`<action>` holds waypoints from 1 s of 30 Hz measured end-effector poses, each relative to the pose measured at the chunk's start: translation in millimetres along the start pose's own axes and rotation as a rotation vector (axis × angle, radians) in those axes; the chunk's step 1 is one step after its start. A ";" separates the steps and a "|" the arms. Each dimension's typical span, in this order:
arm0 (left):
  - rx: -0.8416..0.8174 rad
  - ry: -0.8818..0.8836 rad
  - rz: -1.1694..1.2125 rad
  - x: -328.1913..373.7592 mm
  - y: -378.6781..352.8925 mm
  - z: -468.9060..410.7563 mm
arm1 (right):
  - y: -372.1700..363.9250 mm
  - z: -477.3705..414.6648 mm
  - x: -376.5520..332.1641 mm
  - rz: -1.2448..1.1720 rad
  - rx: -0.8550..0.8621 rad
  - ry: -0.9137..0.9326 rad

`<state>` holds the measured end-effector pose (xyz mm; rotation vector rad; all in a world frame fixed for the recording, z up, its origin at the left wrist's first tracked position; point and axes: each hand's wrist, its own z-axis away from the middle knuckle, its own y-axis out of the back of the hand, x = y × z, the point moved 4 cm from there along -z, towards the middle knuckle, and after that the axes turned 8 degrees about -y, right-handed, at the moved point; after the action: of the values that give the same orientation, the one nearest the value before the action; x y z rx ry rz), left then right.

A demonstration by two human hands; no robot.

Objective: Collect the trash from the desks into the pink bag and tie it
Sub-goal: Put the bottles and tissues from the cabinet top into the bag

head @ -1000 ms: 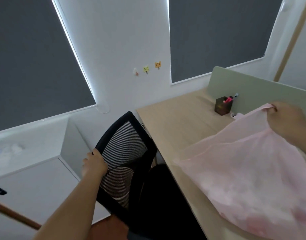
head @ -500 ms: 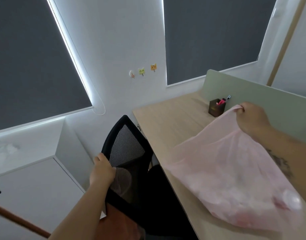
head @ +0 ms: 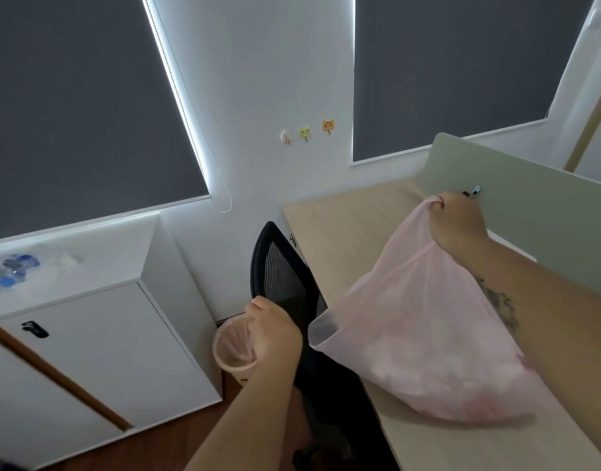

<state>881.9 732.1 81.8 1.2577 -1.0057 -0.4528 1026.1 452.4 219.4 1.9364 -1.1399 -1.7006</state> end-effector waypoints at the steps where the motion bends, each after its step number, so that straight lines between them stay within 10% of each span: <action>1: 0.004 0.023 0.039 3.6 -1.1 4.8 | -3.7 1.7 -4.3 -0.009 -0.007 0.005; 18: 0.021 -0.118 0.235 37.5 -23.0 25.1 | 14.5 -6.4 -33.4 -0.087 0.039 0.059; 24: -0.145 -0.758 -0.129 59.1 -21.4 25.8 | 61.8 -17.1 -67.1 -0.044 0.068 0.192; 30: -0.003 -0.601 0.192 59.6 35.6 -37.6 | 109.7 -34.9 -94.9 0.020 0.145 0.276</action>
<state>935.7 718.2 137.9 1.0240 -1.6134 -0.7018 1023.1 444.0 368.3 2.1575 -1.1983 -1.3194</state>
